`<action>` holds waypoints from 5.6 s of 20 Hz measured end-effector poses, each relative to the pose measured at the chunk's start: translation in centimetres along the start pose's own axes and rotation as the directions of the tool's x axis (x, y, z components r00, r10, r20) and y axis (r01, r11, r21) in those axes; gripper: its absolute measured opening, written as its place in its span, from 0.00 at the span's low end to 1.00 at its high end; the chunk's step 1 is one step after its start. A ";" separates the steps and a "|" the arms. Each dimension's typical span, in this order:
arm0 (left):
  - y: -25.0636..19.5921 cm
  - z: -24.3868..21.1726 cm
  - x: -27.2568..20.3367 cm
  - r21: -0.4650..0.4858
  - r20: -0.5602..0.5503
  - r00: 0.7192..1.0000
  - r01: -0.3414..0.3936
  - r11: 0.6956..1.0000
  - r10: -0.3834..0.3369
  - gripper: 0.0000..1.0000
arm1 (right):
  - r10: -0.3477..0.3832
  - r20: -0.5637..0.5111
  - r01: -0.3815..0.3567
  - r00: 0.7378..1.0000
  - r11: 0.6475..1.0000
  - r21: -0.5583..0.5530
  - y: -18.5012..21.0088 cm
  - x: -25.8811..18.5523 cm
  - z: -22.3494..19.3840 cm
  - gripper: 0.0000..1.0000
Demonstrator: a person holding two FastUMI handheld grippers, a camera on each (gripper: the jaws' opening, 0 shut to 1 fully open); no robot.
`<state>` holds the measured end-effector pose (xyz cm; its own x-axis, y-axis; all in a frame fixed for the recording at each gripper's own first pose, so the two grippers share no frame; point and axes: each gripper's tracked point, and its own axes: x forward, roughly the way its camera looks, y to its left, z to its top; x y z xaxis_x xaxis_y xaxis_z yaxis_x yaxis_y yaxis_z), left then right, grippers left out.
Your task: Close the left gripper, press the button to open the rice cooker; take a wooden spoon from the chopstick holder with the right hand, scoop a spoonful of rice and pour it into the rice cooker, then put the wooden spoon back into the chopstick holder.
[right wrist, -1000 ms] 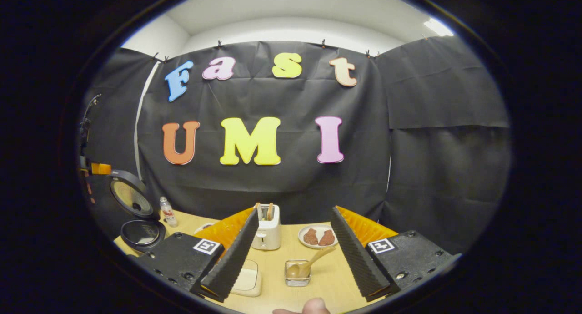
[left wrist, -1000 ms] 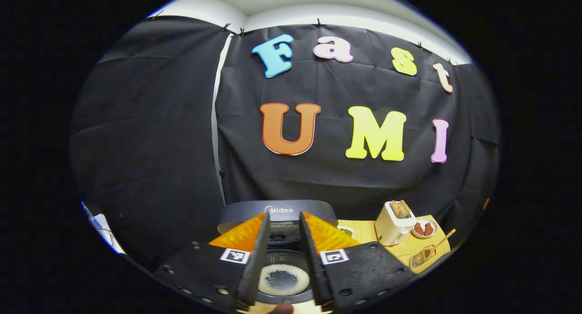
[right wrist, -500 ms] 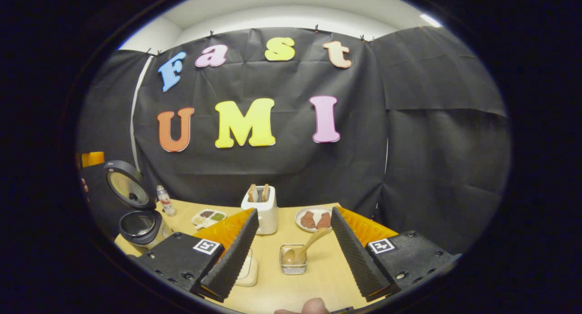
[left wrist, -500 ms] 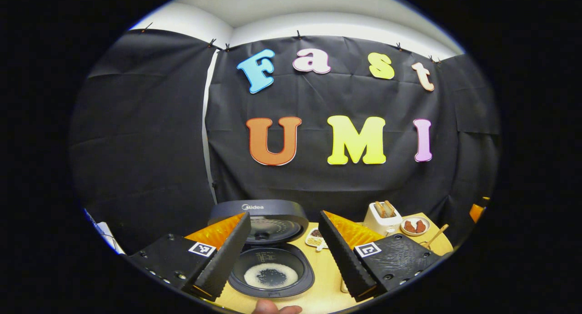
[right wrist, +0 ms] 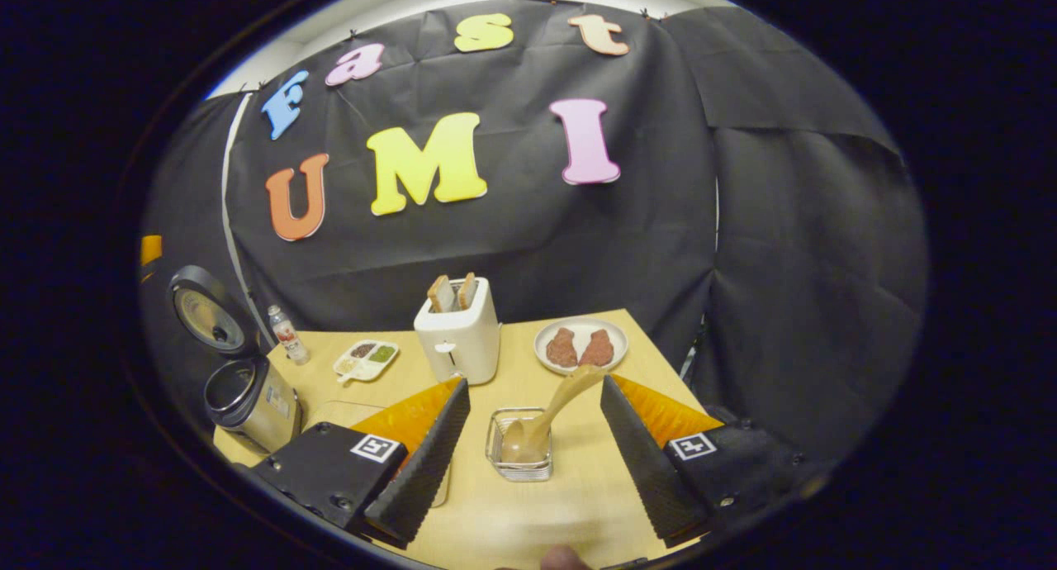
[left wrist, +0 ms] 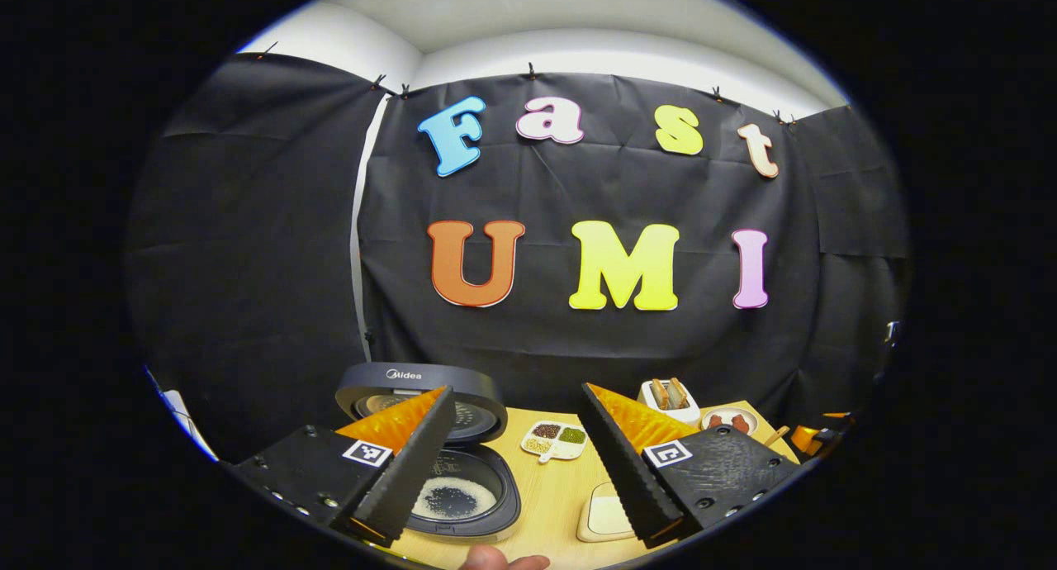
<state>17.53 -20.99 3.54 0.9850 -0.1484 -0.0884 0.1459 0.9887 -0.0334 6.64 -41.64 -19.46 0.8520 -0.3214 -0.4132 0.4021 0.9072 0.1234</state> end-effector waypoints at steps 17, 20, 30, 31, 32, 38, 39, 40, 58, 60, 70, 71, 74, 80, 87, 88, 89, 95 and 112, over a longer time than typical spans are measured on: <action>-1.9 -3.9 4.7 0.034 -0.164 0.974 -0.150 0.988 0.154 0.96 | 0.136 -0.232 -0.105 0.963 0.985 0.139 -1.4 13.1 -7.1 0.32; -1.7 -3.5 4.3 0.028 -0.153 0.977 -0.148 0.989 0.150 0.95 | 0.161 -0.231 -0.123 0.960 0.977 0.172 -0.7 12.4 -7.0 0.23; 0.4 -1.9 -0.1 0.029 -0.076 0.992 -0.095 0.995 0.097 0.96 | 0.072 -0.116 -0.058 0.991 0.991 0.119 1.0 7.7 -1.0 0.13; 1.0 -1.6 -0.7 0.035 -0.059 0.994 -0.091 0.995 0.093 0.96 | 0.074 -0.102 -0.063 0.992 0.992 0.110 1.8 7.1 -0.1 0.13; 1.6 -1.2 -1.4 0.044 -0.040 0.995 -0.091 0.995 0.093 0.96 | 0.080 -0.088 -0.071 0.993 0.992 0.102 2.8 6.4 0.7 0.12; 4.6 -0.6 -4.7 0.081 0.008 0.998 -0.065 0.995 0.065 0.95 | 0.186 -0.057 -0.182 0.981 0.981 0.070 11.8 1.3 2.7 0.13; 5.1 -0.6 -5.2 0.082 0.013 0.998 -0.065 0.995 0.064 0.95 | 0.209 -0.063 -0.205 0.976 0.976 0.072 13.6 0.8 2.5 0.13; 5.7 -0.7 -5.7 0.082 0.016 0.998 -0.063 0.995 0.061 0.95 | 0.225 -0.066 -0.221 0.972 0.973 0.060 15.1 0.7 2.1 0.13; 15.0 -2.1 -11.1 0.087 0.000 0.993 -0.114 0.990 0.114 0.95 | -0.015 -0.162 -0.031 0.987 0.960 -0.280 20.5 4.6 -11.5 0.13; 15.2 -2.2 -11.3 0.078 -0.001 0.993 -0.115 0.990 0.116 0.95 | 0.007 -0.170 -0.045 0.985 0.974 -0.222 21.3 4.9 -11.9 0.13; 14.5 -3.0 -11.9 0.072 -0.035 0.991 -0.128 0.989 0.131 0.96 | 0.223 -0.259 -0.163 0.940 0.959 0.232 26.1 6.2 -13.6 0.13; 14.4 -2.9 -12.0 0.068 -0.034 0.991 -0.131 0.989 0.133 0.95 | 0.236 -0.261 -0.163 0.936 0.949 0.270 26.2 6.3 -13.7 0.13; 14.1 -2.9 -12.0 0.063 -0.040 0.989 -0.137 0.989 0.139 0.95 | 0.302 -0.265 -0.153 0.916 0.871 0.467 26.3 6.3 -14.1 0.13; 13.3 -3.0 -12.3 0.042 -0.046 0.989 -0.136 0.990 0.138 0.95 | 0.371 -0.246 -0.094 0.895 0.697 0.711 23.2 6.7 -14.7 0.11; 12.4 -2.4 -12.0 0.032 -0.036 0.993 -0.115 0.993 0.116 0.95 | 0.395 -0.157 -0.115 0.905 0.583 0.804 19.6 5.6 -12.0 0.11; 12.2 -2.2 -11.8 0.028 -0.029 0.993 -0.110 0.993 0.111 0.96 | 0.402 -0.137 -0.127 0.906 0.566 0.815 19.1 4.8 -11.0 0.11; 12.1 -2.1 -11.5 0.022 -0.023 0.994 -0.105 0.994 0.105 0.96 | 0.405 -0.114 -0.140 0.907 0.548 0.825 18.6 4.3 -9.8 0.11; 12.4 -2.0 -11.2 0.028 -0.008 0.998 -0.064 0.998 0.064 0.95 | 0.431 -0.006 -0.227 0.902 0.489 0.842 19.3 0.7 -2.7 0.11; 21.5 -4.0 -14.6 0.109 0.042 0.990 -0.137 0.985 0.133 0.95 | 0.656 -0.063 -0.461 0.752 0.593 0.660 44.5 -2.7 3.5 0.11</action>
<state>5.95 2.35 0.15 0.9987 -0.0141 -0.0497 0.0184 0.9960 0.0873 23.40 -1.39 -9.68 0.8836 0.3701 -0.2869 0.0667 0.5070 0.8594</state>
